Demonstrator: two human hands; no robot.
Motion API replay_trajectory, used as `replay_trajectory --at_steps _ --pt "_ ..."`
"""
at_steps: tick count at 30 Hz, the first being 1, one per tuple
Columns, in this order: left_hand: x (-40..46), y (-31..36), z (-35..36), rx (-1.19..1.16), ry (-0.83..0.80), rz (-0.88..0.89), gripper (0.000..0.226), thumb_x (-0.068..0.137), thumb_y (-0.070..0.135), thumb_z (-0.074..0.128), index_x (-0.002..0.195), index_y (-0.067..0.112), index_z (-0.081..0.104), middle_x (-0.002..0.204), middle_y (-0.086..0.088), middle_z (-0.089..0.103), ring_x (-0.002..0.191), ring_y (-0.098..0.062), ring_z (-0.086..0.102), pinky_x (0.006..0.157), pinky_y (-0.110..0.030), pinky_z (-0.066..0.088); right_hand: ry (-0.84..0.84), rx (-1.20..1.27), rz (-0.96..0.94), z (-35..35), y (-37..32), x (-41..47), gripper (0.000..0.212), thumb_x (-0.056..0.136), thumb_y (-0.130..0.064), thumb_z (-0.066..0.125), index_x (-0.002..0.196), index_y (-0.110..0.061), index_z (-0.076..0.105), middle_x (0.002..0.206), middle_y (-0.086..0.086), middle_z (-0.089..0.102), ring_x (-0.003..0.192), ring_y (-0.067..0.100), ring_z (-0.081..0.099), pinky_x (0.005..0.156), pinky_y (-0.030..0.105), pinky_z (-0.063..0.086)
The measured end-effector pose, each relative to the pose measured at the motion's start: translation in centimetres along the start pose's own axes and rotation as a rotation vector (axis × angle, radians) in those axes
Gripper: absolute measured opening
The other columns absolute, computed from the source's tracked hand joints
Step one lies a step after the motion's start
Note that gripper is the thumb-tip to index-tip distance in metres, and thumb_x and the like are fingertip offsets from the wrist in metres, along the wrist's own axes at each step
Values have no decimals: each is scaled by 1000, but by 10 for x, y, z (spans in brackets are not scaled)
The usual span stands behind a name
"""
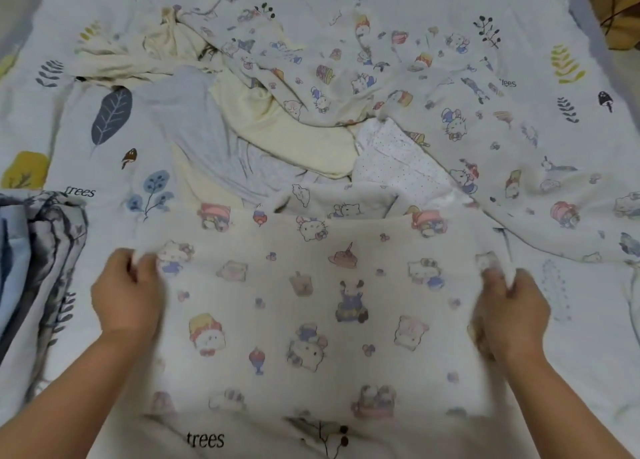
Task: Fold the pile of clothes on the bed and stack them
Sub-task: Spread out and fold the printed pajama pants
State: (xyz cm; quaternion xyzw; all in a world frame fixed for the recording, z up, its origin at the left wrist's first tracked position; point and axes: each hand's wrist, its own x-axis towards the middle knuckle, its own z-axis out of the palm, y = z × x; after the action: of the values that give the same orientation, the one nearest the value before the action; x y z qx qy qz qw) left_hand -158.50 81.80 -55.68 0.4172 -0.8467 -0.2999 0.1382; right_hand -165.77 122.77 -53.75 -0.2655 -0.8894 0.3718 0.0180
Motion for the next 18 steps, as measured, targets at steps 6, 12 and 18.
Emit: replay_trajectory --at_steps 6,12,18 --pt "7 9 23 205 -89 -92 25 95 19 48 108 -2 52 99 -25 59 96 -43 53 82 -45 40 32 -100 51 17 -11 14 30 96 -28 48 107 0 48 91 16 56 95 36 53 79 42 40" --pt "-78 53 30 253 -222 606 63 93 46 28 142 7 32 146 -24 30 135 -39 27 109 -53 21 -50 -331 -562 27 -33 -67 55 89 -32 42 139 -11 33 147 14 25 137 28 19 111 49 12" --pt "-110 40 79 627 -632 797 69 79 74 -2 141 47 -15 156 0 -16 141 -37 -18 110 -60 -9 -574 -887 -671 74 -3 -69 66 89 -65 8 139 -38 -26 152 -3 -29 134 21 -34 110 59 -12"
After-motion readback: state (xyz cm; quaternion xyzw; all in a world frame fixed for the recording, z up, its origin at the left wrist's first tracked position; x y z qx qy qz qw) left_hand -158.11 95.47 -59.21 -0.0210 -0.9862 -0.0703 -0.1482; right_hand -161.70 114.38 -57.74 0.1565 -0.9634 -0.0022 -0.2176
